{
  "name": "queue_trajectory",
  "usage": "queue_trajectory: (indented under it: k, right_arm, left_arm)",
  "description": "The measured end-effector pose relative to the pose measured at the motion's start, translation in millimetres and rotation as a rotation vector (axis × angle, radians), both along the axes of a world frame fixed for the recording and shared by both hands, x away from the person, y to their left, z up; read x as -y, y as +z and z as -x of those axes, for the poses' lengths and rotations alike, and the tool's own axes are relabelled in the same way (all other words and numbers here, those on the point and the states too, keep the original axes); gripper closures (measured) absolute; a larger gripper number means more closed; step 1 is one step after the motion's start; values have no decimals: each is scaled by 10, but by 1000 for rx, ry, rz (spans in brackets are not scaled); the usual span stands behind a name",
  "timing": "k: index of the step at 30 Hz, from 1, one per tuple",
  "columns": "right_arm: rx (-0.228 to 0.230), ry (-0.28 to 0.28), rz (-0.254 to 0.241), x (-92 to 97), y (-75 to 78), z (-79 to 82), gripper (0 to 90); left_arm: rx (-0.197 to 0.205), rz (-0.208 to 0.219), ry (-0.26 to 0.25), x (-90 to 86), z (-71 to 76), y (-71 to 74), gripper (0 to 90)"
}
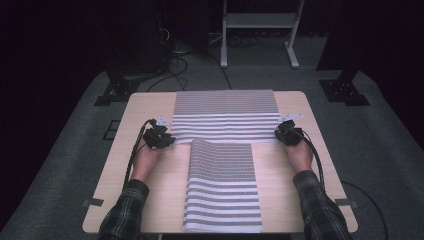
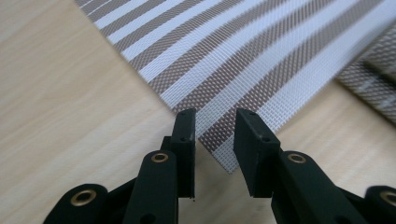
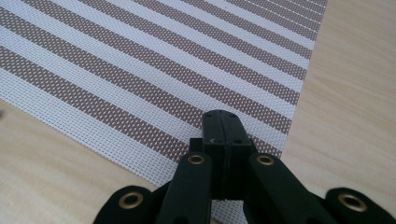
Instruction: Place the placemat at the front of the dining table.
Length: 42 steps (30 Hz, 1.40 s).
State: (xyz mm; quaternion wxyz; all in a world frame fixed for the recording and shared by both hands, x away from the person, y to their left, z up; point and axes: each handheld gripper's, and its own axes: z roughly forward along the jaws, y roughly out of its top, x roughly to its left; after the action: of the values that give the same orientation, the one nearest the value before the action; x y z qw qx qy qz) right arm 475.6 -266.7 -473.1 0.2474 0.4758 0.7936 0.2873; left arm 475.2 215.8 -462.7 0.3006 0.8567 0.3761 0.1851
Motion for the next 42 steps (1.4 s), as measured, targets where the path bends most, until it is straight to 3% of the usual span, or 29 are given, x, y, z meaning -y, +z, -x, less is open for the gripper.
queue_trajectory:
  k: [2,9,12,14,18,19,21,23,25,28,29,30,31,32,33,34,37,42]
  right_arm:
    - [0,-1,-8,-5,-1,-51,891]
    - [13,-1,-22,-4,-16,-61,890]
    - [14,-6,-16,-1,-13,-62,852]
    - [8,-13,-22,15,6,-51,771]
    - [29,-16,-41,62,59,-5,697]
    - [44,-19,-69,101,104,29,633]
    - [49,-22,-80,113,121,43,595]
    - [69,-32,-125,159,186,125,493]
    - [53,-18,-142,185,215,171,440]
    - [65,-18,-145,199,233,238,399]
    - [71,-18,-143,211,243,278,369]
    - [77,-19,-143,226,253,320,323]
    - [64,-20,-161,249,262,379,255]
    - [64,-20,-161,249,262,379,255]
    - [48,-23,-158,261,266,434,174]
    - [48,-23,-158,261,266,434,174]
    - [-3,-20,-130,284,286,508,99]
    - [3,-5,-117,306,286,640,87]
  left_arm:
    - [-11,23,3,-41,-39,-6,692]
    - [0,40,10,-70,-60,-21,682]
    - [5,32,11,-63,-58,-19,675]
    - [6,35,9,-70,-64,-18,649]
    - [31,120,6,-116,-46,58,605]
    - [45,134,5,-118,-18,112,561]
    - [51,139,0,-113,5,144,534]
    - [61,133,-8,-109,63,199,417]
    - [64,143,-14,-119,92,212,354]
    - [58,161,-17,-132,160,222,252]
    - [55,163,-20,-134,189,223,252]
    - [44,153,-26,-133,214,224,197]
    - [31,146,-24,-131,243,228,125]
    - [31,146,-24,-131,243,228,77]
    - [21,157,-24,-140,303,234,44]
    - [21,157,-24,-140,303,234,15]
    - [10,175,-25,-160,437,243,0]
    - [-4,146,-42,-136,632,222,0]
